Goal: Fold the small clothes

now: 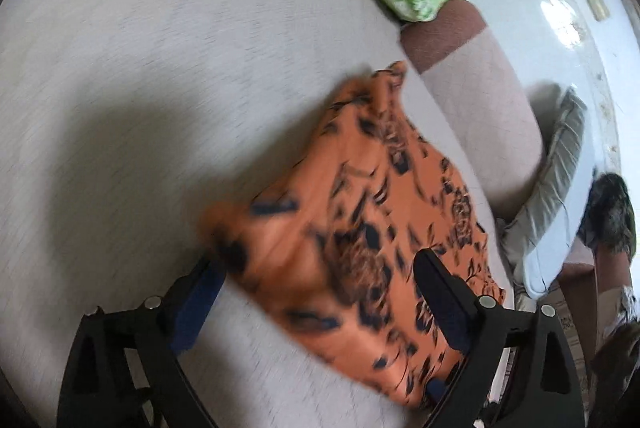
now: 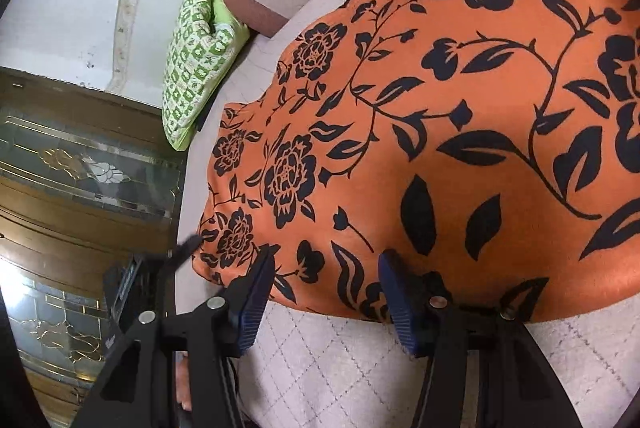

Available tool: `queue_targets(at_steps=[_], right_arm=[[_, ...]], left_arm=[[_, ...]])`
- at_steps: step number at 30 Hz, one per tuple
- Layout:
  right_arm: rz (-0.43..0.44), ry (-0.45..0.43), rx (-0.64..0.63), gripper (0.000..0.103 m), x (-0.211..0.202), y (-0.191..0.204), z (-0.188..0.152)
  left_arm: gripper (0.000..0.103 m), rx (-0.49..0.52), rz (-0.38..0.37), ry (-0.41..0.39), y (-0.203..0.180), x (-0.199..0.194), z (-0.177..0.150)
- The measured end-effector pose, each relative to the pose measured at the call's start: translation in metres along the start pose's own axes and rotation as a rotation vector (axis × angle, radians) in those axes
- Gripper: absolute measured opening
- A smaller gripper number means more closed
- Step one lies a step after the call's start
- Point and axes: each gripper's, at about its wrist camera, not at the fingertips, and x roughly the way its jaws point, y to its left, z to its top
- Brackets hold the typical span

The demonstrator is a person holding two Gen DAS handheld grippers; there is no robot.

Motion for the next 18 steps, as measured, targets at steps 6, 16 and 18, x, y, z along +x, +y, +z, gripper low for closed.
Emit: queue_targets(at_steps=[6,16,18], right_arm=[[-0.033,-0.003,-0.036,0.058,0.002,0.006,-0.003],[0.038,-0.023,-0.004,0.044,-0.007,0.003,-0.001],[0.065,-0.072,-0.033,0.043,-0.017,0.009,0.001]], left_arm=[[0.033,0.081,0.04,-0.009,-0.004,0.019,0.004],[0.027,0.193,0.023,-0.073,-0.032,0.003,0.005],[0.027,0.203,0.011,-0.089,-0.038,-0.003,0.005]])
